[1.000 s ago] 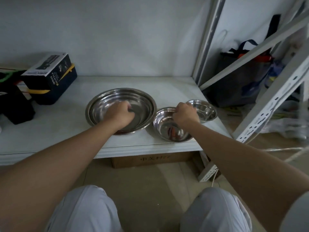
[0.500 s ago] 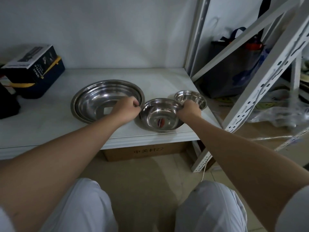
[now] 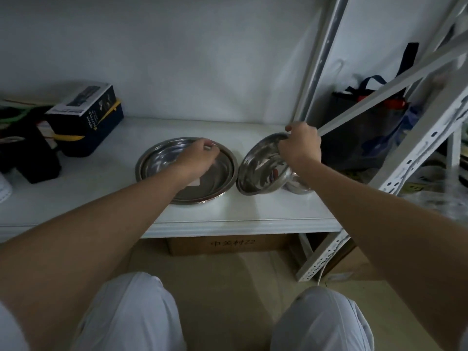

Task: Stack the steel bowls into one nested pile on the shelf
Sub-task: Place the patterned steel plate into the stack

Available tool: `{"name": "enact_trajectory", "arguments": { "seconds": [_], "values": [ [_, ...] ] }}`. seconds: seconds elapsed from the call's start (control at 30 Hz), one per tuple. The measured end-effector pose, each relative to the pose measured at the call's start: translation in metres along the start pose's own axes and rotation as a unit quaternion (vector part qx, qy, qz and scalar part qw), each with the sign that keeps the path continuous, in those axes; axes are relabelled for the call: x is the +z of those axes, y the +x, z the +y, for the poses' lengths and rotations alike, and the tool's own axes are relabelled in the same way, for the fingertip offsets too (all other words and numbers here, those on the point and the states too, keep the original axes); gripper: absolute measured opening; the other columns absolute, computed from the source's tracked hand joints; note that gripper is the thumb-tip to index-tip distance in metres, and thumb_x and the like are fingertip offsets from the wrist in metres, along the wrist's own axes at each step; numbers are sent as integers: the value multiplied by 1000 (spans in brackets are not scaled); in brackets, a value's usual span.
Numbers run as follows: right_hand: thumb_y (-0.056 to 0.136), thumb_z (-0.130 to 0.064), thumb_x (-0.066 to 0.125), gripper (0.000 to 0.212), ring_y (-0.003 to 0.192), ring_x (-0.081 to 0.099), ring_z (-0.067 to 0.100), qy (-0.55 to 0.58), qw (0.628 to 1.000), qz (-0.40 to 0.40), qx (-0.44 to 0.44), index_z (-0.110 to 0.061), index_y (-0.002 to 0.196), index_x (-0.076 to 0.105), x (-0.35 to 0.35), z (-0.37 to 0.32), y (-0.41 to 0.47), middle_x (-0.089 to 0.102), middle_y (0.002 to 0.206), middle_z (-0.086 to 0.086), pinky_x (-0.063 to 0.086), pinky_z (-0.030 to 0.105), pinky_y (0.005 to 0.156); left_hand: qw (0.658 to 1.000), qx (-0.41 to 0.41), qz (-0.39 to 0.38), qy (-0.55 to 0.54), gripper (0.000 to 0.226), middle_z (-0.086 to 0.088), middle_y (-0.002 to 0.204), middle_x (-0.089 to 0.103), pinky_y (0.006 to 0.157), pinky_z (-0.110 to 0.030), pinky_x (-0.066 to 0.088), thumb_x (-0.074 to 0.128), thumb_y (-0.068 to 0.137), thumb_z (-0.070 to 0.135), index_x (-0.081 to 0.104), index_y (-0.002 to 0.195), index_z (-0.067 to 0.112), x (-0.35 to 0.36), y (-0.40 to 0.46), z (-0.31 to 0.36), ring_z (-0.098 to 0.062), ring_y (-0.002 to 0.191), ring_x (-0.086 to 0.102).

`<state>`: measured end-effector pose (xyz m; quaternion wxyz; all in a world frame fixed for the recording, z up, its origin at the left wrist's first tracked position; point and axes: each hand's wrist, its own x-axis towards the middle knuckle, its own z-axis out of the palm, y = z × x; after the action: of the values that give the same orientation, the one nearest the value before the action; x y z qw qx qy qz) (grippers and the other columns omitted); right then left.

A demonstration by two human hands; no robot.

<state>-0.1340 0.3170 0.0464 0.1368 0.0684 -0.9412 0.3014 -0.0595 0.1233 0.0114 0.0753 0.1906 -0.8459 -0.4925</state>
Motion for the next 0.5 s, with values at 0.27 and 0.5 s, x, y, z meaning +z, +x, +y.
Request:
{"name": "enact_trajectory", "arguments": {
  "seconds": [0.27,0.5],
  "values": [
    [81,3,51,27,92,63,33,-30,998,61,-18,-3,103,64,-5,-21,17,65,101,13,57,48,81,998,-10,-65,26,38,-1,119,59,103,-46,45,43,93,36,51,128,24,-15,3,-12,-24,114,56],
    [78,6,49,36,96,64,32,53,998,33,-1,1,110,65,10,-44,14,69,105,17,55,42,88,996,-10,-11,-85,23,-17,112,68,83,-36,59,46,98,16,59,115,7,-24,12,0,-26,88,69]
  ]
}}
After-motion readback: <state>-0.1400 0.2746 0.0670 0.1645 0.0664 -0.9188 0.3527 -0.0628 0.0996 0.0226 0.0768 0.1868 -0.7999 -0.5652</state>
